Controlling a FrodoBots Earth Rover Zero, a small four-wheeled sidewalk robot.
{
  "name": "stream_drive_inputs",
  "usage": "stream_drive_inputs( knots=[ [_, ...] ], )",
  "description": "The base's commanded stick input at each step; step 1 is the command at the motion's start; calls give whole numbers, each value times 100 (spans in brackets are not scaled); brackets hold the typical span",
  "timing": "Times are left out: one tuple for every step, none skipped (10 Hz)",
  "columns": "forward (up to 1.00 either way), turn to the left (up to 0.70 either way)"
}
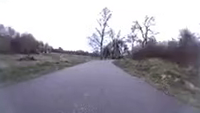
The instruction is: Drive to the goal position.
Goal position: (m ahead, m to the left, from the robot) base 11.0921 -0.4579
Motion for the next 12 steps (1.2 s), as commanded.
stream_drive_inputs(
  knots=[
    [100, 0],
    [100, 0],
    [100, 0],
    [100, 0],
    [100, 0],
    [100, 0],
    [100, 0],
    [100, 0],
    [100, 0],
    [100, 0],
    [100, 0],
    [100, 0]
  ],
)
